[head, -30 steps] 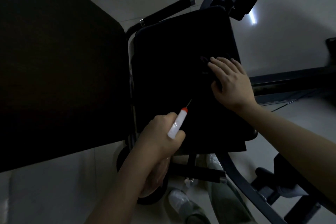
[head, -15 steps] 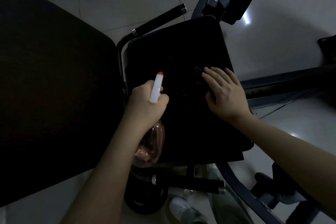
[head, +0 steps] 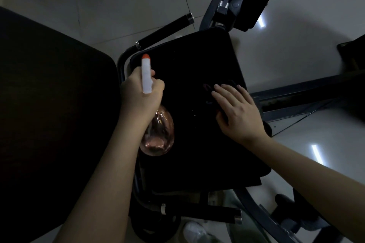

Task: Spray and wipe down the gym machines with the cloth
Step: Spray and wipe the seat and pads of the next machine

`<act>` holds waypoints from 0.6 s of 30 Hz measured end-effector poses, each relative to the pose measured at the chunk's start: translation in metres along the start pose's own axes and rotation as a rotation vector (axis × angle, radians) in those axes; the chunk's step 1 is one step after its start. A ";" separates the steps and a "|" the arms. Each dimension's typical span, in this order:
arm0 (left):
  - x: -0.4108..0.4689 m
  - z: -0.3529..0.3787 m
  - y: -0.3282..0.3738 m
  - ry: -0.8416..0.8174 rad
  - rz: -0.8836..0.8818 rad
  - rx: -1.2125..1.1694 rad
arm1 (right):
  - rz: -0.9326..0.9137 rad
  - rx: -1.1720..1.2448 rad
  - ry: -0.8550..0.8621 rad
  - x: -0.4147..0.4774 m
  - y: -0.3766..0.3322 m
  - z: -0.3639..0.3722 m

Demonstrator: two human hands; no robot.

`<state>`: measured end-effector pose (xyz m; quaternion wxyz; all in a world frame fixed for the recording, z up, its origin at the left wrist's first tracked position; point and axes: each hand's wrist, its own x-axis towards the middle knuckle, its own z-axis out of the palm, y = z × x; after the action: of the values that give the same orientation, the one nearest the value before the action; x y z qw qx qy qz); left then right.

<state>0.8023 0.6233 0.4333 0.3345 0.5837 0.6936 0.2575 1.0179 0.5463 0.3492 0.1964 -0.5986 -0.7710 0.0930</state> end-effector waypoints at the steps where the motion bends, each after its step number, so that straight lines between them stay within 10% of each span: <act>1: 0.000 0.000 -0.001 0.052 0.017 -0.006 | 0.002 -0.003 -0.004 0.000 0.000 0.000; 18: -0.027 0.000 -0.027 0.336 -0.107 -0.386 | -0.029 -0.105 -0.224 0.035 0.004 0.000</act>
<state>0.7876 0.5918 0.4177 0.3327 0.4206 0.7074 0.4604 1.0142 0.5815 0.3543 0.0789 -0.5827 -0.8005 0.1160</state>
